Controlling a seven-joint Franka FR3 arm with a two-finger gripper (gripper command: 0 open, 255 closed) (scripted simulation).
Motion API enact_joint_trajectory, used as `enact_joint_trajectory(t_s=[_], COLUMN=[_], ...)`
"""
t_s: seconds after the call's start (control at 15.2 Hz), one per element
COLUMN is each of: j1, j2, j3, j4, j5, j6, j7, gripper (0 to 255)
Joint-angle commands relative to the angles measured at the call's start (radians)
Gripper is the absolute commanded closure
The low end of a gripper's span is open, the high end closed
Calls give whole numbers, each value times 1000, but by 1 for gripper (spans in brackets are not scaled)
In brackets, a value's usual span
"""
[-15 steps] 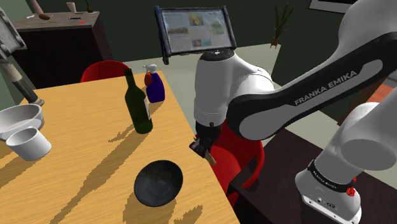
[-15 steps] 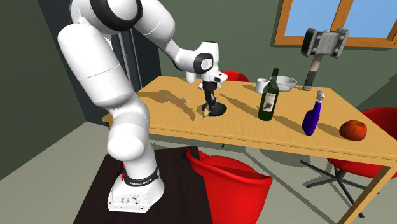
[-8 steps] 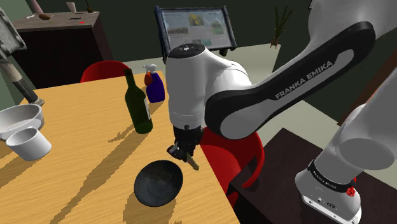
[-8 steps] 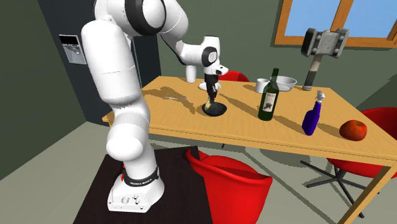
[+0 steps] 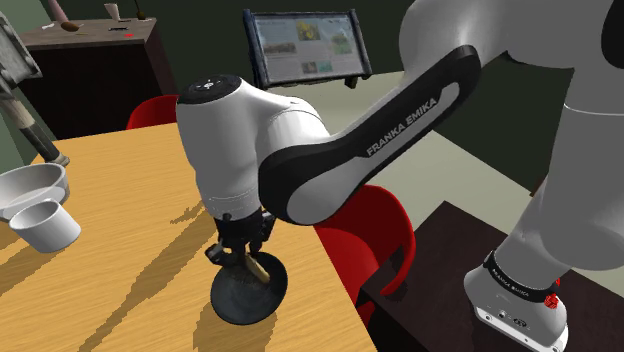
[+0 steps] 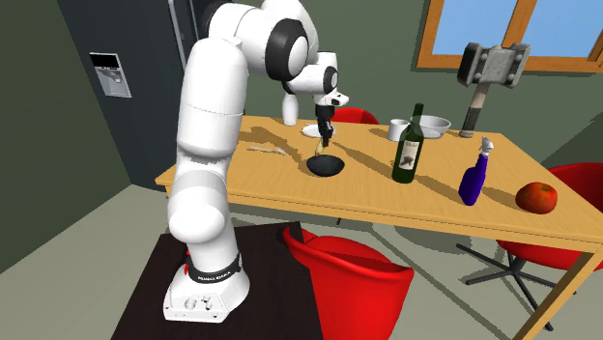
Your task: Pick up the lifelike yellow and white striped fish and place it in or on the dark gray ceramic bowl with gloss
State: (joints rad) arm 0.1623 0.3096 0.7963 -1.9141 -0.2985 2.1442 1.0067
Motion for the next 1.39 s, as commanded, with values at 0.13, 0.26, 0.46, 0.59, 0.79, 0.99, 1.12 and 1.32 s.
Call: enact_joint_trajectory(t_s=[0.13, 0.26, 0.46, 0.59, 0.79, 0.99, 1.12, 1.32], j1=[27, 33, 43, 51, 62, 65, 65, 65], j2=[49, 64, 88, 104, 129, 135, 135, 135], j3=[-20, -28, -42, -51, -67, -71, -71, -71], j4=[7, -2, -15, -22, -31, -33, -33, -33], j5=[-43, -58, -82, -98, -122, -128, -128, -128], j6=[27, 47, 77, 96, 125, 131, 131, 131], j7=[32, 42, 57, 68, 84, 88, 88, 88], gripper=[255, 255, 255, 255, 255, 255, 255, 255])
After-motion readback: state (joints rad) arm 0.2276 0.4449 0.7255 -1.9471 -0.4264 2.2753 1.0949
